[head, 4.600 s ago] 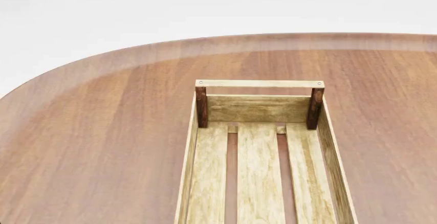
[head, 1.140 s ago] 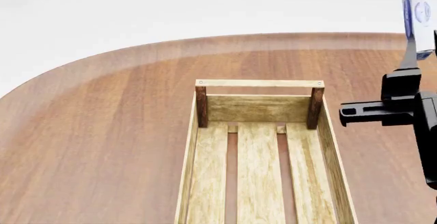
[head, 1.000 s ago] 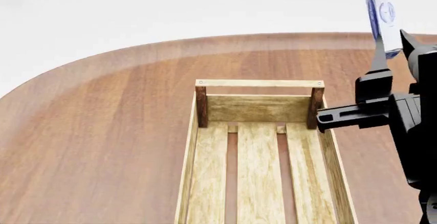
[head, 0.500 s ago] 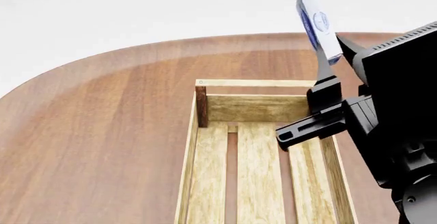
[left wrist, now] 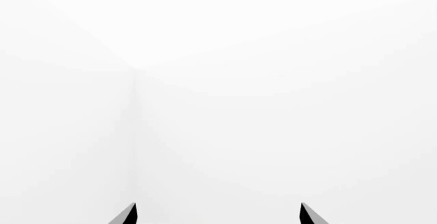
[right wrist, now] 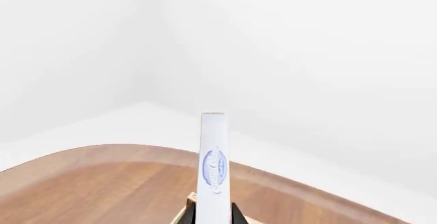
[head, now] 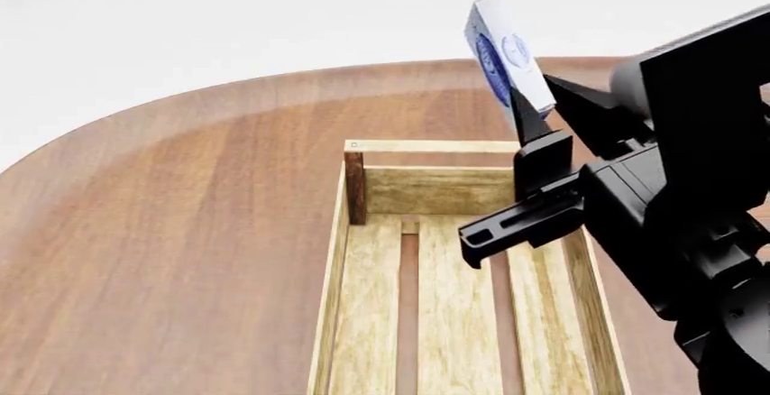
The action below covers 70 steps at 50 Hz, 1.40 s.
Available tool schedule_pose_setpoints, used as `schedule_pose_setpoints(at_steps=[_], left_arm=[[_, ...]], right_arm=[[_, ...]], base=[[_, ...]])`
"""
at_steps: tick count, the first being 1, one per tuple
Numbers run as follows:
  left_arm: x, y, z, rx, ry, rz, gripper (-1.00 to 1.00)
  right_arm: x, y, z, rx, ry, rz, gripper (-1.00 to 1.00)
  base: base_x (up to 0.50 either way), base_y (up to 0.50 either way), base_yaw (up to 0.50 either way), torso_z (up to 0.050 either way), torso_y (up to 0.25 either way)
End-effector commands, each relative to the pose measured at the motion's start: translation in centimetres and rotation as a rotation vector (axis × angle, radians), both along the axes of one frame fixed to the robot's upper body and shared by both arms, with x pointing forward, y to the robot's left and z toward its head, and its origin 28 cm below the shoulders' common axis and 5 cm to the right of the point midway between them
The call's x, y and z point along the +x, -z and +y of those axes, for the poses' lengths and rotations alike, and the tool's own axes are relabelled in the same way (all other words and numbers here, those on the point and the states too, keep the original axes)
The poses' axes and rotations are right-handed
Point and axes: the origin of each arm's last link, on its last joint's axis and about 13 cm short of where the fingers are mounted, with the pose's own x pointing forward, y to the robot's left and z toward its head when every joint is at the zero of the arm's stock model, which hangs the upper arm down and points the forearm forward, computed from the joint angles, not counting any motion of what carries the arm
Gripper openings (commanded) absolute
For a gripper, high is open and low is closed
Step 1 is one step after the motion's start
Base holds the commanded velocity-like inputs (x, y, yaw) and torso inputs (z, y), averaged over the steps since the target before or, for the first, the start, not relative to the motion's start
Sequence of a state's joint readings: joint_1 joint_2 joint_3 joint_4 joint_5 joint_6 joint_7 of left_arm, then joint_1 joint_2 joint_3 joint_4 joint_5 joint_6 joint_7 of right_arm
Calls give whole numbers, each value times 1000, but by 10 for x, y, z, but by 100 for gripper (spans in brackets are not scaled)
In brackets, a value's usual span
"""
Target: Pick up the cream cheese and put it in the tray.
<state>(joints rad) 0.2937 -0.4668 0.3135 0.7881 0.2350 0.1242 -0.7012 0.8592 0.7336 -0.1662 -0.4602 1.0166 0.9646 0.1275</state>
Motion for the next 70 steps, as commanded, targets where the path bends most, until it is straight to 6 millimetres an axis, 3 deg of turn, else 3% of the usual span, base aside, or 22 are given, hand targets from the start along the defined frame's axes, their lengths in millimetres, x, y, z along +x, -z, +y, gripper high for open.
schedule_pose_setpoints(at_steps=[1,23,39,70], left_arm=[[0,0,0,1,0,0,100],[0,1,-1,8,3,3,100],[0,2,-2,52,-27,-18,100],[-1,0,-2,40,-41,-42,100]], right_arm=[[3,-9,0,-3,-14,72,-100],[7,-1,6,-55,5,258,-100],[8,-2,10,-61,-8,255,-100],[8,1,10,-69,-11,251,-100]], base=[[0,0,0,0,0],[0,0,0,1,0],[0,0,0,0,1],[0,0,0,0,-101]])
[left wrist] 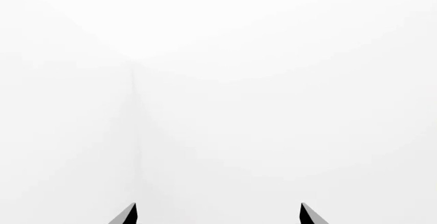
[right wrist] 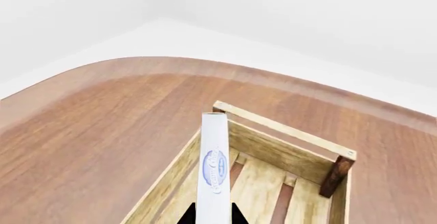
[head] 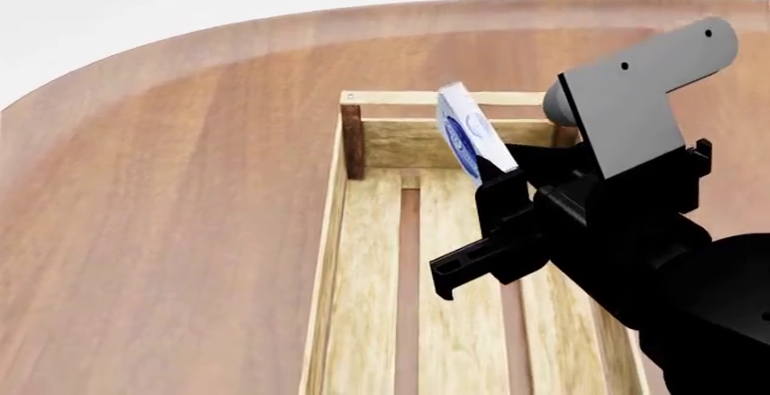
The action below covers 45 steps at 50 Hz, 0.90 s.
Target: Pick up the cream cheese and put it in the tray.
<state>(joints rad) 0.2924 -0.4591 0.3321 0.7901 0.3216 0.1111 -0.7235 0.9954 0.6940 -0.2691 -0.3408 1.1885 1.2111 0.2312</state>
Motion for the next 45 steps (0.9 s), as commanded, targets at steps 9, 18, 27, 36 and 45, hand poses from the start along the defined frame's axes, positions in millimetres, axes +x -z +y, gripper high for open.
schedule_pose_setpoints(at_steps=[9,18,27,36,45], left_arm=[[0,0,0,-2,-3,-7,100],[0,1,0,0,-4,-5,100],[0,0,0,-4,-5,-9,100],[0,1,0,-5,-9,-11,100],[0,0,0,-2,-9,-14,100]], right_arm=[[0,-2,-1,-1,7,-21,-100],[0,-1,-2,-3,10,-20,-100],[0,0,-2,-4,7,-17,-100],[0,0,-1,-8,6,-16,-100],[1,2,-1,-15,7,-14,-100]], base=[[-1,0,0,0,-108],[0,0,0,0,-108],[-1,0,0,0,-108],[0,0,0,0,-108],[-1,0,0,0,-109]])
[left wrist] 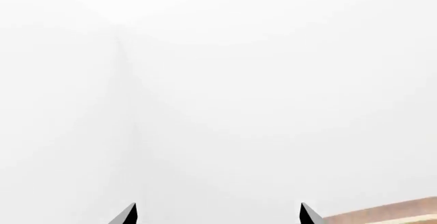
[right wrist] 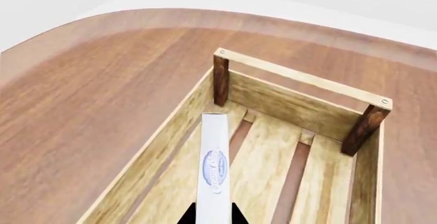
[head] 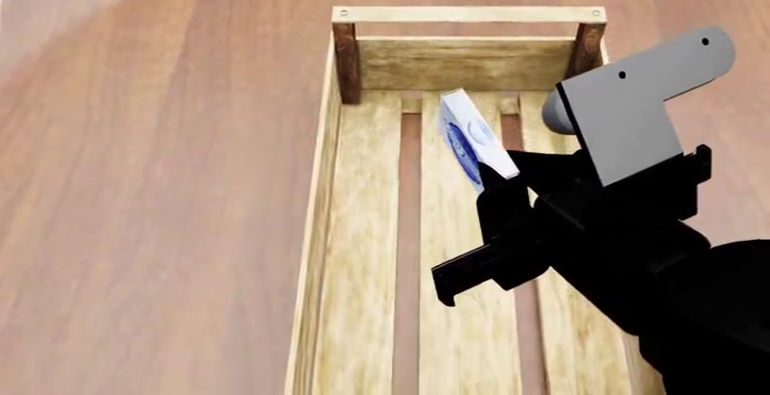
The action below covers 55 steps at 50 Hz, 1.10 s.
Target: Pick up the cream cheese and put it in the tray.
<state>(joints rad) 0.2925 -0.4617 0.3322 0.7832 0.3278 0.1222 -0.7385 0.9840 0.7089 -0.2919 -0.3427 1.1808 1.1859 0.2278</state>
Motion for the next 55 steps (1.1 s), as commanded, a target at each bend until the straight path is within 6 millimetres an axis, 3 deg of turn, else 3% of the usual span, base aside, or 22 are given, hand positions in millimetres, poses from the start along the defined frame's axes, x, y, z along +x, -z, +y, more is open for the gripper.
schedule_pose_setpoints(at_steps=[1,55], left_arm=[[0,0,0,0,-2,-3,100],[0,-1,0,-1,-3,-6,100]], right_arm=[[1,-2,-1,-5,4,-17,-100],[5,9,3,-12,-8,8,-100]], base=[[0,0,0,0,-107],[0,0,0,0,-108]])
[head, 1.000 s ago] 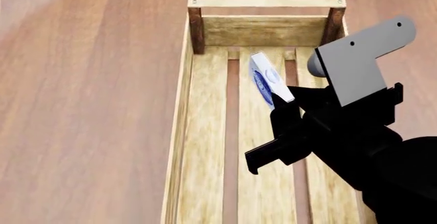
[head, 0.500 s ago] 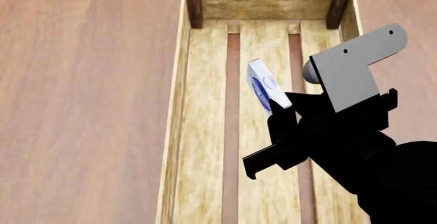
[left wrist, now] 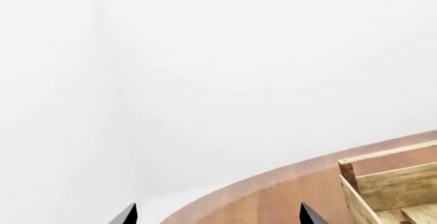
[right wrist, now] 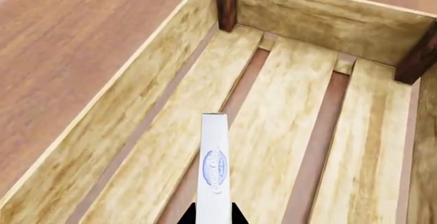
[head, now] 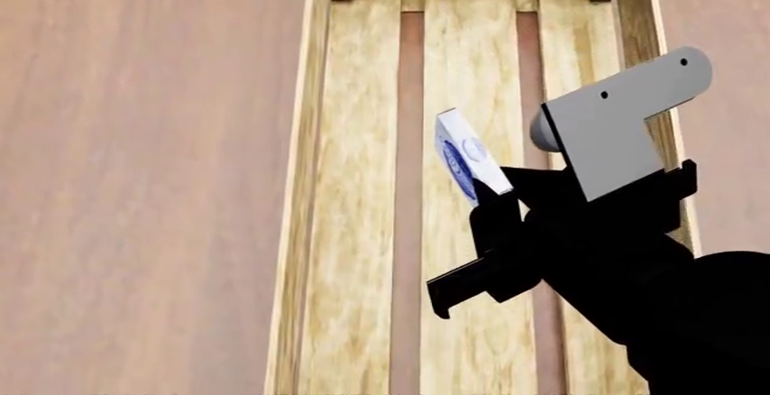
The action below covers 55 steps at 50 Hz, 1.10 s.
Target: Pick up the cream cheese and put it in the tray.
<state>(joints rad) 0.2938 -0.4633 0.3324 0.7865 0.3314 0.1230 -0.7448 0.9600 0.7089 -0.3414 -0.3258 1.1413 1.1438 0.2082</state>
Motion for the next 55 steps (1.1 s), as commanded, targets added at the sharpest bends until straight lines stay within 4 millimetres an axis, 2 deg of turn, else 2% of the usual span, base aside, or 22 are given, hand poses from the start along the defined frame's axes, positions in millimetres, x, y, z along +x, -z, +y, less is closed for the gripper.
schedule_pose_setpoints(at_steps=[1,46,55], left_arm=[[0,0,0,0,0,-1,100],[0,0,1,2,-1,-7,100],[-1,0,0,-6,15,-10,100]], right_arm=[[1,-3,0,1,-7,-15,-100],[1,1,1,-1,-11,-9,-100],[1,2,0,-1,-9,-8,-100]], base=[[0,0,0,0,-107],[0,0,0,0,-108],[1,0,1,0,-29]])
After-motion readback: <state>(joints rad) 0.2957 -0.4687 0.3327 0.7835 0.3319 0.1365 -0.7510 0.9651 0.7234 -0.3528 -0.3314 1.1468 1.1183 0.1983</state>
